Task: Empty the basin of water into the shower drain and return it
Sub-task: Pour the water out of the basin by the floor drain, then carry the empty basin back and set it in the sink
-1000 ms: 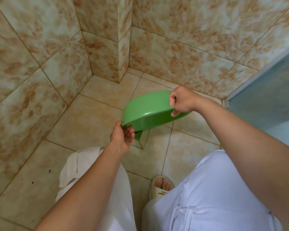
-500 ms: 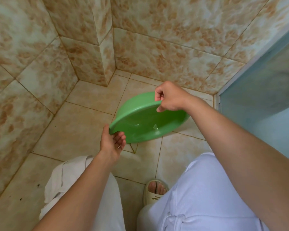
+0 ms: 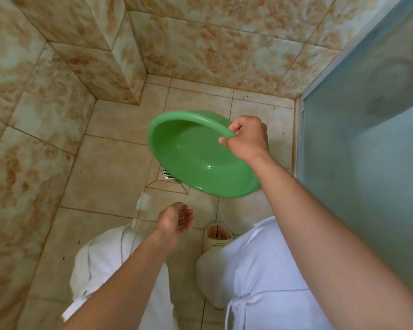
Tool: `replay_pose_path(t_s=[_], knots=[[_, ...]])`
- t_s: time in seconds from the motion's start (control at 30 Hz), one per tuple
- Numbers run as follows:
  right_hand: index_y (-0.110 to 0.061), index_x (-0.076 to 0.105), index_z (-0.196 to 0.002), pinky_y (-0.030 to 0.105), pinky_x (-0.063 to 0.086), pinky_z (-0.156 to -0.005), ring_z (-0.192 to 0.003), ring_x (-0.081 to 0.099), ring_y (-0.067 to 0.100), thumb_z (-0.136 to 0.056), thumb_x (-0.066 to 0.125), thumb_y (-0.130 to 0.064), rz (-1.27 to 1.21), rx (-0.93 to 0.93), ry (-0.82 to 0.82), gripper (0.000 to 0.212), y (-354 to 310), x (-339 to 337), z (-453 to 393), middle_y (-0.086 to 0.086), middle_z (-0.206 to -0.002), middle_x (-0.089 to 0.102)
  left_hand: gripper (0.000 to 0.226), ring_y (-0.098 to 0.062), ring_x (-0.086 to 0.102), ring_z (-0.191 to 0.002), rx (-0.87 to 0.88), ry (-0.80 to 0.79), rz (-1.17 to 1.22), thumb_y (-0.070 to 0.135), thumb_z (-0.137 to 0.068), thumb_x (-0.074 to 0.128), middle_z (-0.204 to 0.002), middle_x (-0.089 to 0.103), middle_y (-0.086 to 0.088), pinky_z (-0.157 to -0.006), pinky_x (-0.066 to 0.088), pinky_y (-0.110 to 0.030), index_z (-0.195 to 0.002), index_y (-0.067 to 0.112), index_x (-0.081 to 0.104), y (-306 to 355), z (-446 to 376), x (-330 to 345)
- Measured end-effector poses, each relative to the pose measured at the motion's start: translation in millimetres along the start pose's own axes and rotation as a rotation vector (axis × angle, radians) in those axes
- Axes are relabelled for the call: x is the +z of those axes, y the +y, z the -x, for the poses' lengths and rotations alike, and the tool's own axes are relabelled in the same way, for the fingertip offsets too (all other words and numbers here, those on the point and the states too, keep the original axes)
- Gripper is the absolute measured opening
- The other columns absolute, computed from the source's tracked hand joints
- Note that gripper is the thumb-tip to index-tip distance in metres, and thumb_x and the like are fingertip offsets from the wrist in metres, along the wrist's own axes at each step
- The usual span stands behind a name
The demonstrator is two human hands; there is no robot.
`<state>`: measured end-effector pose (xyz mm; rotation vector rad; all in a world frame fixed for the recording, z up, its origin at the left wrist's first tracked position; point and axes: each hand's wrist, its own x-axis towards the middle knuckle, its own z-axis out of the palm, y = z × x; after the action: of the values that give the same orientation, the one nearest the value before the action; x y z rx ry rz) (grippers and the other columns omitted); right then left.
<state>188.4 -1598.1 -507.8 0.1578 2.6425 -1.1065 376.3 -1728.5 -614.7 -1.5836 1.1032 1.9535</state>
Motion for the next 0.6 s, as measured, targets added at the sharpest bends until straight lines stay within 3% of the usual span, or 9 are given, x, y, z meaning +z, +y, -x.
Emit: replay_pose_path(t_s=[0.1,0.17,0.23,0.3,0.4,0.5,0.6], knots=[[-0.023,0.052,-0.056,0.018,0.045,-0.056,-0.056,0.052,0.008,-0.057,0.088,-0.022,-0.195,0.19,0.032,0.036,-0.8,-0.6,46.2,-0.013,-0.059,0.054,0.034,-0.022,0.058,-0.082,-0.069,0.01,-0.044,0.033,-0.099,0.052,-0.094,0.062,-0.01,-0.075,0.049,-0.037,-0.12,0.006,0.055,-11.1,41.3,3.0],[-0.02,0.048,-0.056,0.015,0.043,-0.049,-0.052,0.05,0.011,-0.059,0.087,-0.018,-0.367,0.355,0.031,0.039,0.5,-2.8,83.8,-0.006,-0.057,0.056,0.057,-0.021,0.05,-0.115,-0.072,0.009,-0.03,0.048,-0.097,0.052,-0.125,0.053,-0.006,-0.099,0.045,-0.042,-0.142,0.014,0.044,-16.0,69.5,-4.8],[-0.014,0.052,-0.064,0.026,0.054,-0.057,-0.061,0.061,0.02,-0.065,0.084,-0.013,-0.56,0.551,-0.018,0.032,0.0,-8.3,125.8,0.01,-0.07,0.068,0.065,-0.024,0.041,-0.135,-0.061,0.016,0.032,0.053,-0.095,0.053,-0.148,0.043,-0.009,-0.11,0.039,-0.046,-0.148,0.018,0.039,-16.6,101.0,-22.9],[-0.007,0.063,-0.083,0.045,0.061,-0.071,-0.08,0.071,0.03,-0.072,0.078,-0.007,-0.776,0.691,-0.114,0.019,-5.0,-17.1,167.3,0.018,-0.093,0.074,0.05,-0.021,0.051,-0.127,-0.045,0.033,0.121,0.046,-0.095,0.055,-0.147,0.05,-0.007,-0.105,0.043,-0.042,-0.137,0.02,0.049,-12.8,129.8,-42.9],[-0.006,0.065,-0.103,0.039,0.06,-0.068,-0.088,0.073,0.03,-0.076,0.075,-0.005,-0.922,0.794,-0.253,0.029,-14.3,-37.0,227.1,0.014,-0.103,0.074,0.04,-0.018,0.06,-0.118,-0.01,0.098,0.086,0.036,-0.096,0.058,-0.134,0.064,-0.005,-0.098,0.048,-0.039,-0.13,0.016,0.058,-2.5,171.8,-75.2],[-0.003,0.063,-0.106,0.038,0.058,-0.071,-0.082,0.066,0.029,-0.076,0.076,-0.005,-0.947,0.888,-0.262,0.033,-31.6,-65.4,272.1,0.013,-0.102,0.069,0.028,-0.023,0.067,-0.105,-0.053,0.163,0.06,0.031,-0.093,0.064,-0.112,0.071,-0.01,-0.079,0.057,-0.04,-0.114,0.012,0.064,15.7,217.2,-99.7],[-0.003,0.061,-0.104,0.037,0.058,-0.069,-0.072,0.058,0.023,-0.075,0.077,-0.005,-0.968,0.925,-0.279,0.034,-54.9,-102.4,300.8,0.015,-0.093,0.062,0.031,-0.028,0.07,-0.094,-0.117,0.165,0.085,0.028,-0.091,0.065,-0.105,0.071,-0.014,-0.063,0.06,-0.038,-0.114,0.008,0.063,34.1,263.7,-115.2]])
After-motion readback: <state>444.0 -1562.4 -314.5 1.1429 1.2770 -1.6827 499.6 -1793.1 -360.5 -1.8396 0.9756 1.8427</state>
